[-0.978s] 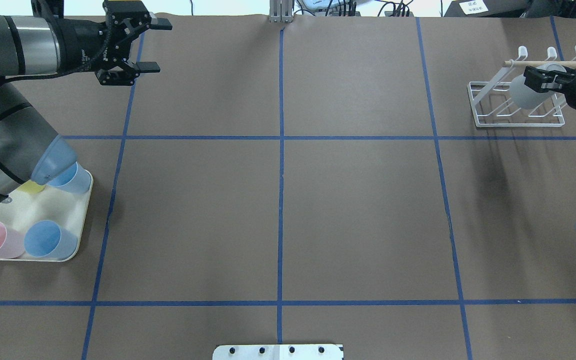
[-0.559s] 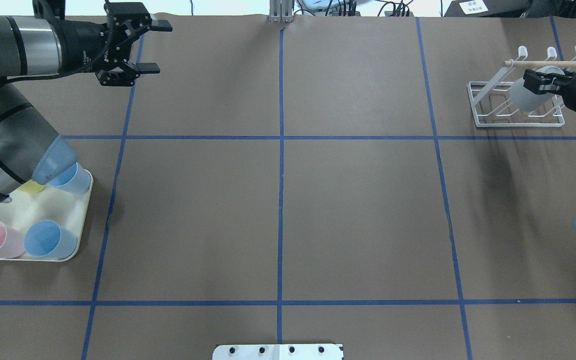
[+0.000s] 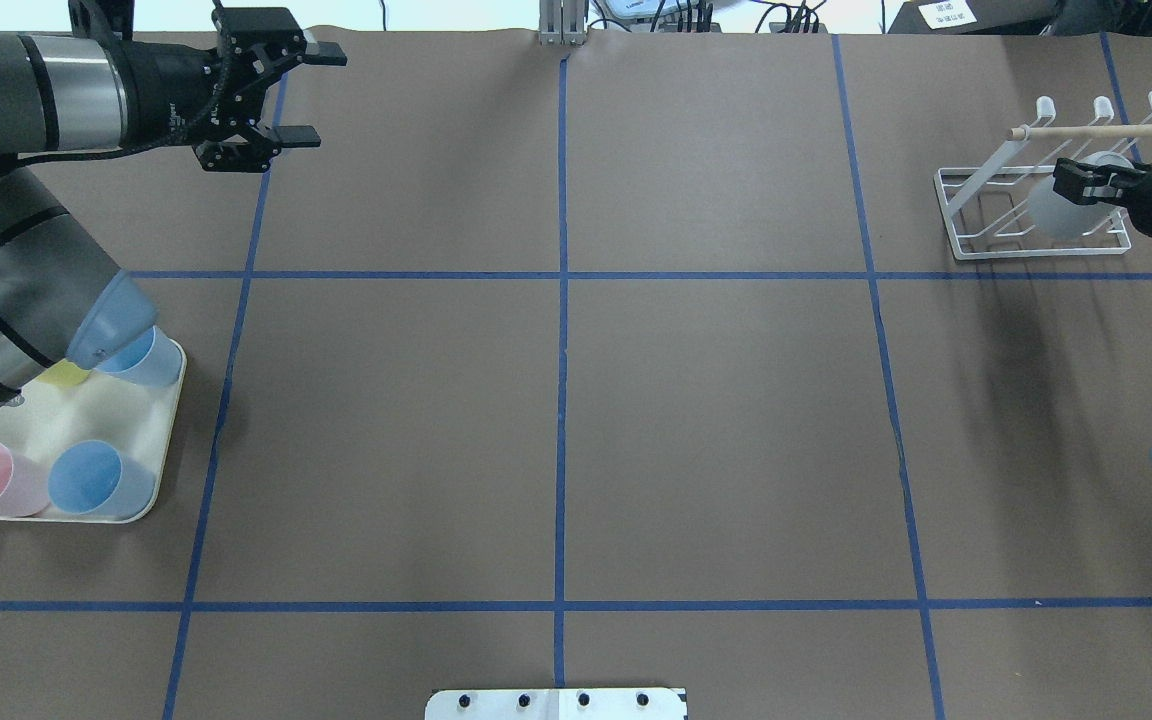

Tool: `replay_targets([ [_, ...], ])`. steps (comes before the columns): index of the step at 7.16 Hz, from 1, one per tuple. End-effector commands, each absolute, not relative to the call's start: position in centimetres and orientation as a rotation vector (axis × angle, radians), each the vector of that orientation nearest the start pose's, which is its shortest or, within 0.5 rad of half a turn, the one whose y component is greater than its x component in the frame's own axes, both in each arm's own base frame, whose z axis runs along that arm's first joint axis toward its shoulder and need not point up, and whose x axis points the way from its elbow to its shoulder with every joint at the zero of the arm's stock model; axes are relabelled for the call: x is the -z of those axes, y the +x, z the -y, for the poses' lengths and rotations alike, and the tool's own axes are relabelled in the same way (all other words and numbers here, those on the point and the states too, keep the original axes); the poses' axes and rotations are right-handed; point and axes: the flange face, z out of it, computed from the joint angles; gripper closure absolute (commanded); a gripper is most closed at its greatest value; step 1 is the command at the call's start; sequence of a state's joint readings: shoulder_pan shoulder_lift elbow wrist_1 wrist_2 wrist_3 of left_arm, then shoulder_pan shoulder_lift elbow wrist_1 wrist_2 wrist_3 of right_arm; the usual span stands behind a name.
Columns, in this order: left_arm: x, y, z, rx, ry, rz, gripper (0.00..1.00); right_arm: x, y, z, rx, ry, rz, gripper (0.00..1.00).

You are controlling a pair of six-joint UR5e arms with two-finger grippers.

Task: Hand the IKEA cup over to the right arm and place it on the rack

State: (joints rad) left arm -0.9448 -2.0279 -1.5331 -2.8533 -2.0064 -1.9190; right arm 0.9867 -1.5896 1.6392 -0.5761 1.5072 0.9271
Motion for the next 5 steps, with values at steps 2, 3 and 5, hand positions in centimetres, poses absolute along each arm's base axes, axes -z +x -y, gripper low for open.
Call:
replay_targets([
  [2,-31.5,28.0,56.8,0.402,0.409,-1.489,0.0,-53.3,-16.4,49.1,-0.313,0.814,0.776,0.01],
  [3,-35.3,26.5,56.9,0.315,0.48,-1.368,0.0,-52.2,-16.4,48.4,-0.298,0.813,0.816,0.01],
  [5,-40.7,19.5,59.3,0.156,0.577,-1.112,0.0,-50.3,-16.3,47.8,-0.275,0.807,0.857,0.01],
])
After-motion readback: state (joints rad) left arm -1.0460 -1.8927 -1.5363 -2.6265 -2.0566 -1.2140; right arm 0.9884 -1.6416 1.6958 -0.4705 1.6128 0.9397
